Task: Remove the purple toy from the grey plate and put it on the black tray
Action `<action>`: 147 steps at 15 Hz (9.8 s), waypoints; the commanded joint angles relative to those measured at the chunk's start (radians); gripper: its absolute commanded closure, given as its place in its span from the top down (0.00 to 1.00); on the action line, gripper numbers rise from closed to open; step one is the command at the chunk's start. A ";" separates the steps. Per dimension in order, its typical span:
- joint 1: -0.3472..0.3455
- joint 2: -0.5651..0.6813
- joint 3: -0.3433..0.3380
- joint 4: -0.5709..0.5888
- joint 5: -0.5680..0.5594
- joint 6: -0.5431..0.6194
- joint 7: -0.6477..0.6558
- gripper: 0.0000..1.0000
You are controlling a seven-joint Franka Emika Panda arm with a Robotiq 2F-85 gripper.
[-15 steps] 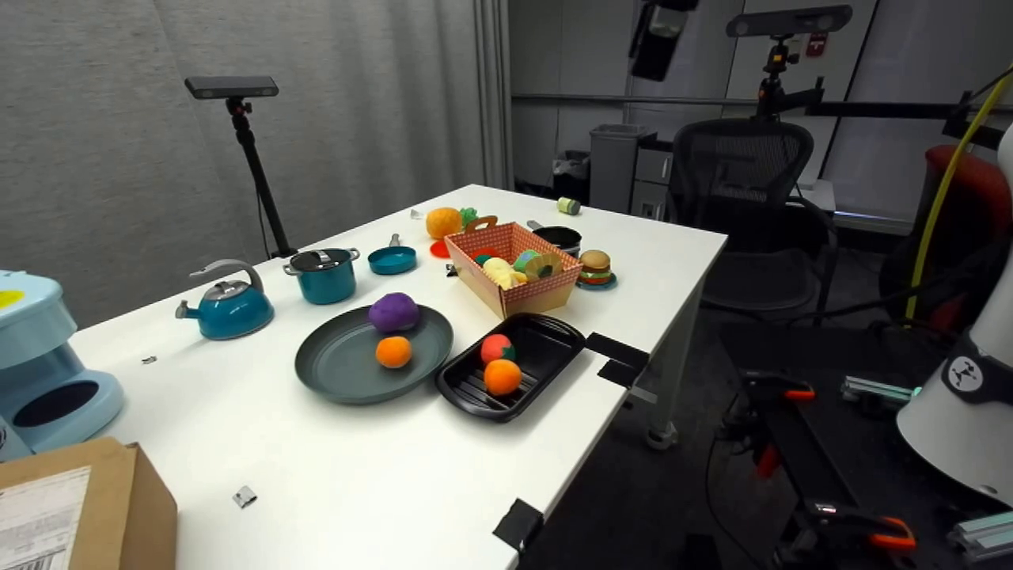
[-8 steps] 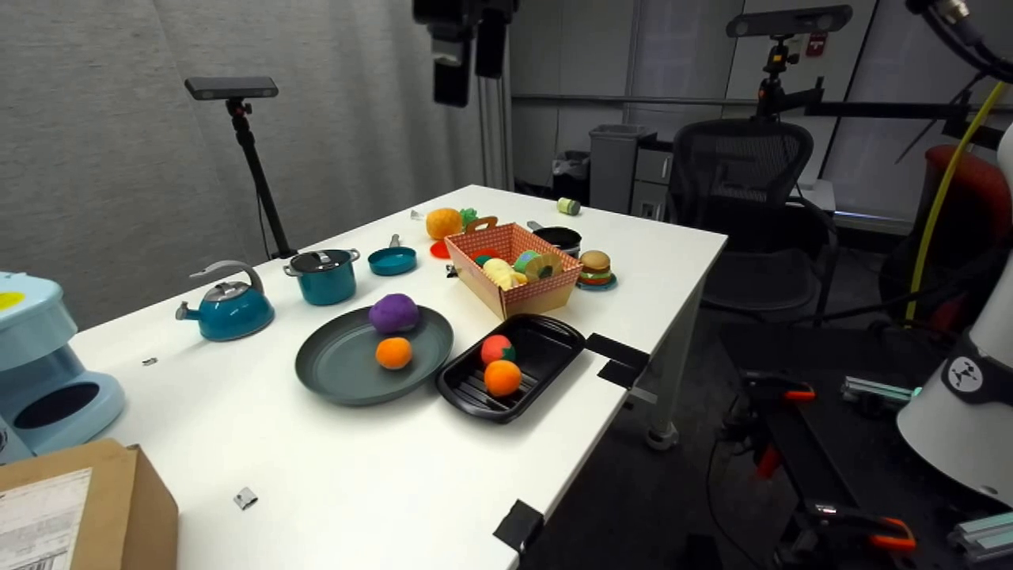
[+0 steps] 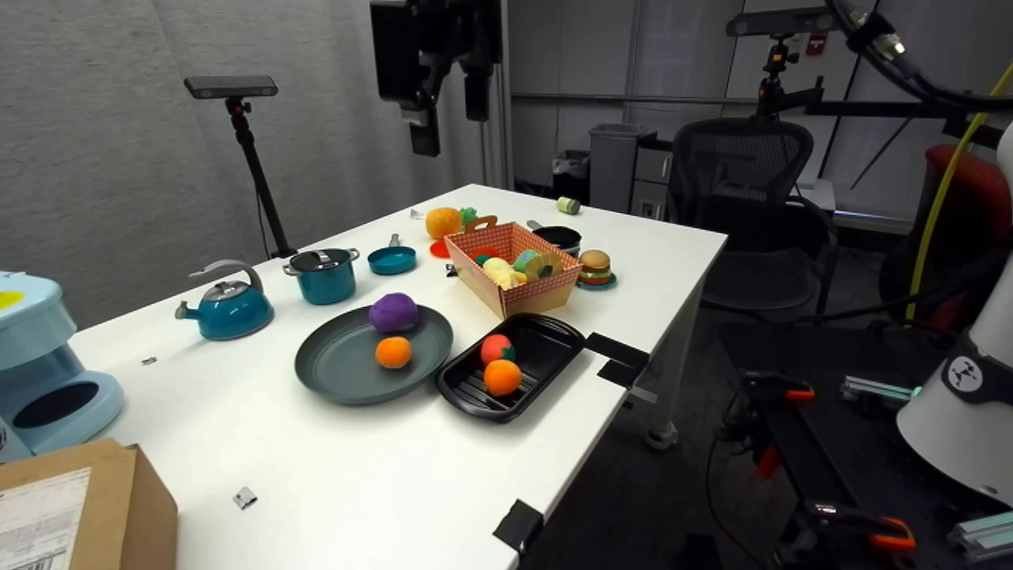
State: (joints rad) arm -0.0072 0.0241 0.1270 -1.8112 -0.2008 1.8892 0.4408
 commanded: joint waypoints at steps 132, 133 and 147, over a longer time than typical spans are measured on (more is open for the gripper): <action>0.180 0.968 -0.538 0.522 -0.172 0.183 0.229 0.38; 0.180 0.966 -0.539 0.518 -0.173 0.182 0.234 0.31; 0.226 0.827 -0.545 0.432 -0.297 0.202 0.331 0.04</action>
State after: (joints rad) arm 0.1895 0.9414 -0.4206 -1.2768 -0.4379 2.0857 0.7320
